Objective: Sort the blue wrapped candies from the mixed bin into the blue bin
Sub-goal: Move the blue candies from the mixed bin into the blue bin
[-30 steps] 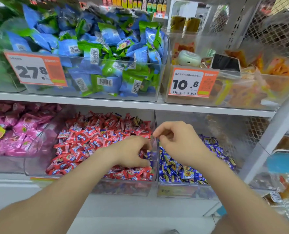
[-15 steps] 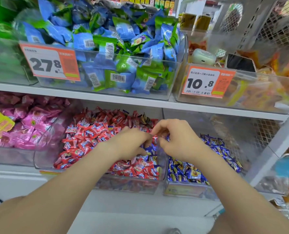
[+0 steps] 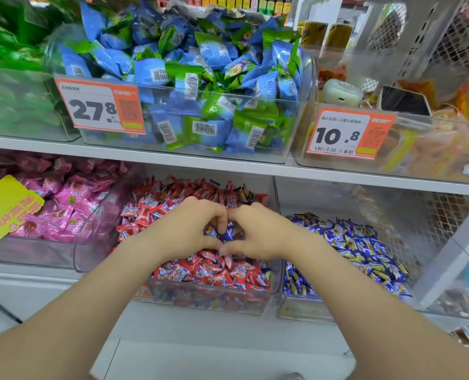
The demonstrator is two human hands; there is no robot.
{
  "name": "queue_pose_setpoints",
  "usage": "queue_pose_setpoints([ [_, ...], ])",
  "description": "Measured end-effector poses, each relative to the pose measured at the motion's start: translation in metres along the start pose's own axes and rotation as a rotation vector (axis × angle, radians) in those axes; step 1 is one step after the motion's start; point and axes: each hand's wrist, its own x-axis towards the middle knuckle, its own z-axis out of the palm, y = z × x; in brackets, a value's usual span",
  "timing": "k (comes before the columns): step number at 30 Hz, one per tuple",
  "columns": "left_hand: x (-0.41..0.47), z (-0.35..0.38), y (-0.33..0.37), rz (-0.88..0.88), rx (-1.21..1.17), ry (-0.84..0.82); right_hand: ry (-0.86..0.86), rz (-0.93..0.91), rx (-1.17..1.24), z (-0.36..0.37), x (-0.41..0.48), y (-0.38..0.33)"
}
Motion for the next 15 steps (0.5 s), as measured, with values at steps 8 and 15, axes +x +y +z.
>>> queue_pose_setpoints([
  [8,0.001,-0.002,0.013,-0.055,-0.022,-0.042,0.196,0.11,0.097,-0.013,-0.012,0.013],
  [15,0.01,0.017,0.028,0.093,0.29,-0.099,0.172,0.088,0.172,-0.022,-0.036,0.012],
])
